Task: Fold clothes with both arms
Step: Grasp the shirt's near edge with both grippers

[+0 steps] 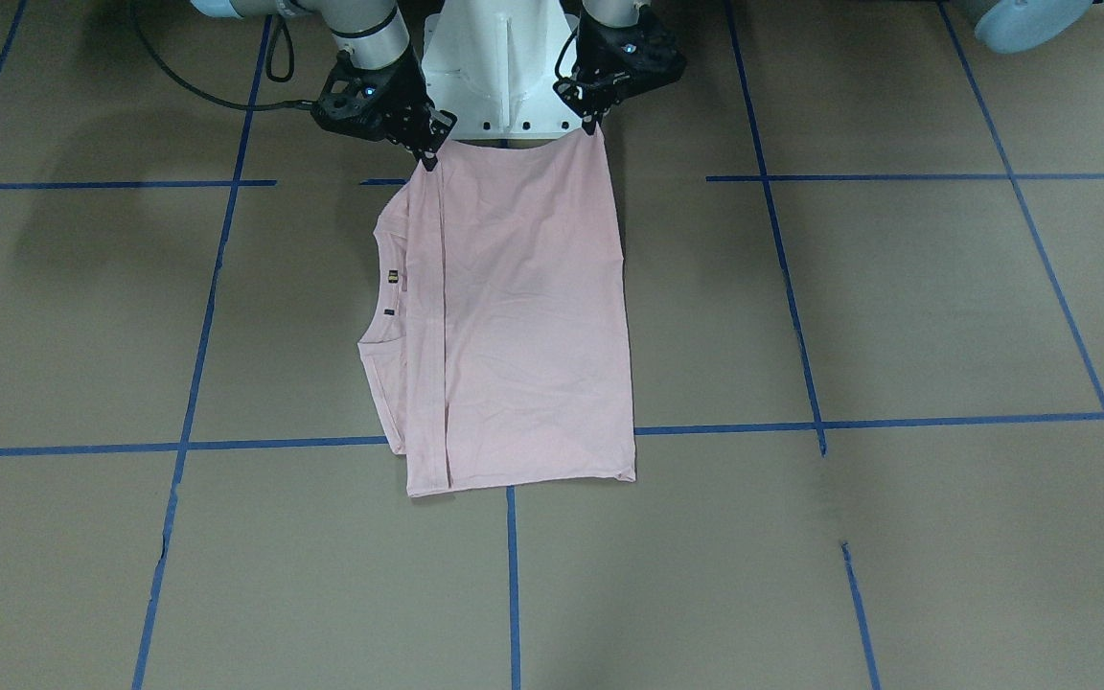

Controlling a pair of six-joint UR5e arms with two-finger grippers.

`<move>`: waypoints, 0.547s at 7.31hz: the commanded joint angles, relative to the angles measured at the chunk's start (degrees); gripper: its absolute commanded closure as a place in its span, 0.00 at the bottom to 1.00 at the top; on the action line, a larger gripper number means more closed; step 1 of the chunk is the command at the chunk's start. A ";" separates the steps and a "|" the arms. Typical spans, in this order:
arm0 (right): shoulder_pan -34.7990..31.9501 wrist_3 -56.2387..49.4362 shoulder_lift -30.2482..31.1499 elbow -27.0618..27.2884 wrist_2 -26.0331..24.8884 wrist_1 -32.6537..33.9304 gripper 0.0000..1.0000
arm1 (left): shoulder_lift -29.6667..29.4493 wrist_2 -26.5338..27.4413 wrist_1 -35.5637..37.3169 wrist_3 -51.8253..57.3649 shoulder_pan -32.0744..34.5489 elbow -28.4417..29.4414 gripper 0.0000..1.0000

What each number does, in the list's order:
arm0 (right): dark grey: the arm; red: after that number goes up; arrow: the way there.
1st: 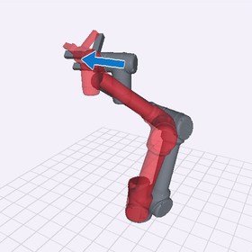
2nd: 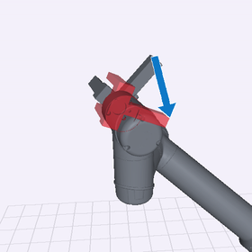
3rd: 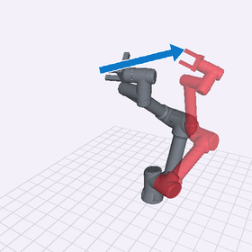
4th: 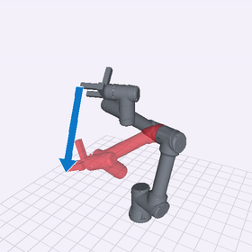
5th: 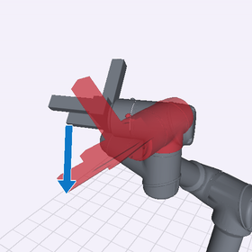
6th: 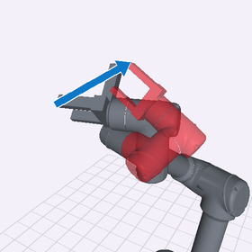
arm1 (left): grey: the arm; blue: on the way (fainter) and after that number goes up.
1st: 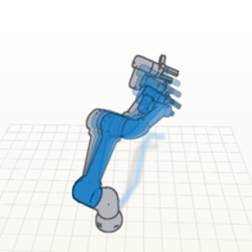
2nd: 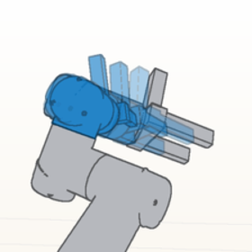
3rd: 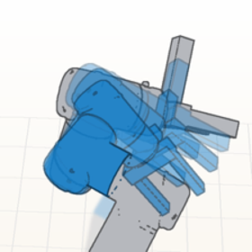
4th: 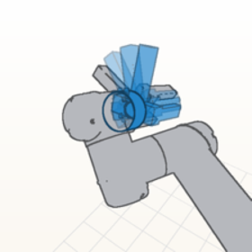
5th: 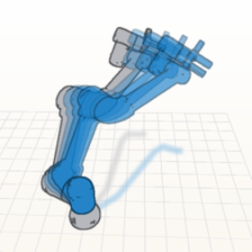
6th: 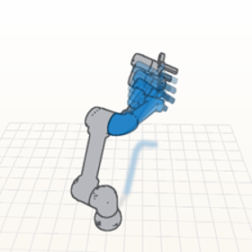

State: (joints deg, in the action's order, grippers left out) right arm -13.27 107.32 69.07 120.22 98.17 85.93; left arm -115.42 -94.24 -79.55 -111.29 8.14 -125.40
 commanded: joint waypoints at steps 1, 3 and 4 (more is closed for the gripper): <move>0.88 -0.01 0.45 1.24 0.26 -0.14 1.00 | -0.41 -0.24 0.98 0.02 -1.90 -1.96 1.00; -2.60 -0.10 -0.17 0.72 0.35 -0.67 1.00 | -0.94 0.28 0.89 0.54 0.45 -1.35 1.00; -4.11 -0.18 -0.52 0.11 -0.69 -0.67 1.00 | -1.38 0.37 0.81 5.94 4.30 -0.82 1.00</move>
State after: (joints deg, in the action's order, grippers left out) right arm -15.22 107.24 68.88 120.88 98.13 85.44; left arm -116.38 -94.11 -78.62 -109.56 8.91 -126.79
